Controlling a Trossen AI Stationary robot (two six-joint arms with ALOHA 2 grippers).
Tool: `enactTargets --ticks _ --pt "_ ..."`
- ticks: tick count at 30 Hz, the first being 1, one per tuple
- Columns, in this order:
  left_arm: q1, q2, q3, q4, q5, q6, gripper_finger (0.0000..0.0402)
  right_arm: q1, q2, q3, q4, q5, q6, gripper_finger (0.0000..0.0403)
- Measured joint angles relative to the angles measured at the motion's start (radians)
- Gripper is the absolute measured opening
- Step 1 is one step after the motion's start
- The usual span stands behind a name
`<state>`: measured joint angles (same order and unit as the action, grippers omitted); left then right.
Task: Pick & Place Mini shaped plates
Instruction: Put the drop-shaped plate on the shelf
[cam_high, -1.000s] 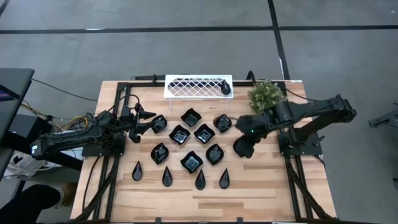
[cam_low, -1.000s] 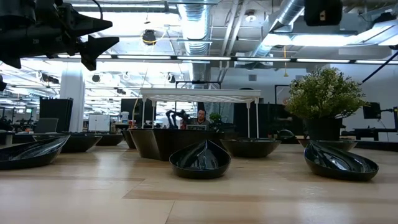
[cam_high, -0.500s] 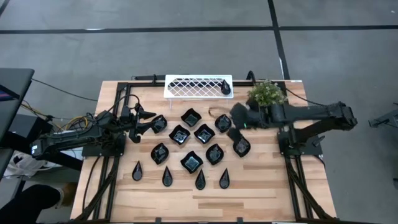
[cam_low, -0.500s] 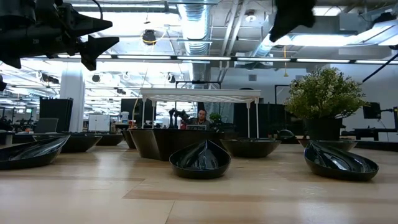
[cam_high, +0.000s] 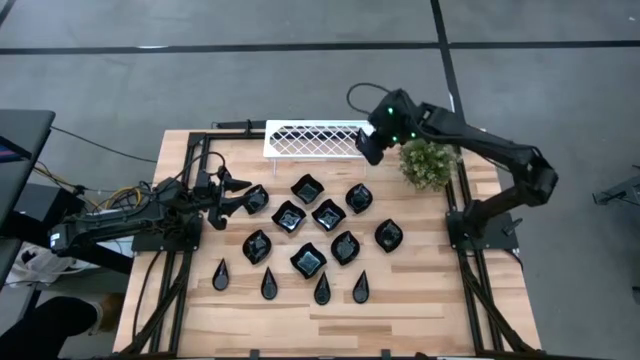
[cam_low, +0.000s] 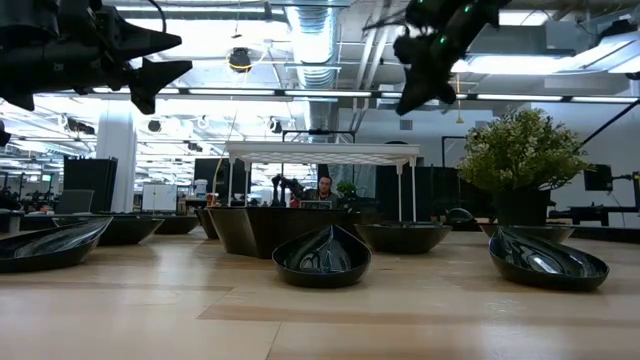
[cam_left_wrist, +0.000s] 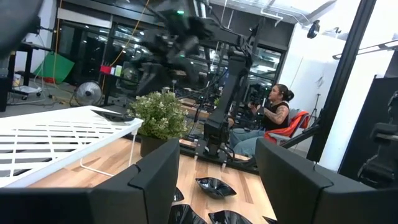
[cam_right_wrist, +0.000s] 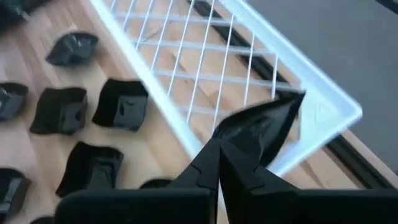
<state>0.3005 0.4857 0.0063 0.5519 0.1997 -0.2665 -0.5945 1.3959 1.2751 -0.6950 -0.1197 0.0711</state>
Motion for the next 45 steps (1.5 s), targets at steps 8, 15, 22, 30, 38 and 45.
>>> enactTargets --ticks 8,15,22,30,38,45 --pt "0.000 0.003 0.000 0.001 0.000 0.000 0.0214 -0.022 0.089 0.002 0.037 -0.016 -0.070 0.0001" --pt "0.000 0.003 0.000 0.001 0.000 0.000 0.0214 -0.021 0.111 0.003 0.033 -0.013 -0.082 0.0001" --pt "0.000 0.007 0.000 0.002 -0.001 0.000 0.0214 -0.011 0.114 0.004 0.010 -0.011 -0.081 0.0001" --pt "0.000 0.007 0.000 0.003 -0.001 0.000 0.0214 -0.003 0.115 0.004 -0.008 -0.009 -0.074 0.0001" --pt "0.000 0.007 0.000 0.003 -0.001 0.000 0.0214 -0.002 0.117 0.004 -0.018 -0.011 -0.071 0.0001" --pt "0.000 0.007 0.000 0.003 -0.001 0.000 0.0214 0.003 0.146 0.004 -0.029 -0.011 -0.071 0.0001"
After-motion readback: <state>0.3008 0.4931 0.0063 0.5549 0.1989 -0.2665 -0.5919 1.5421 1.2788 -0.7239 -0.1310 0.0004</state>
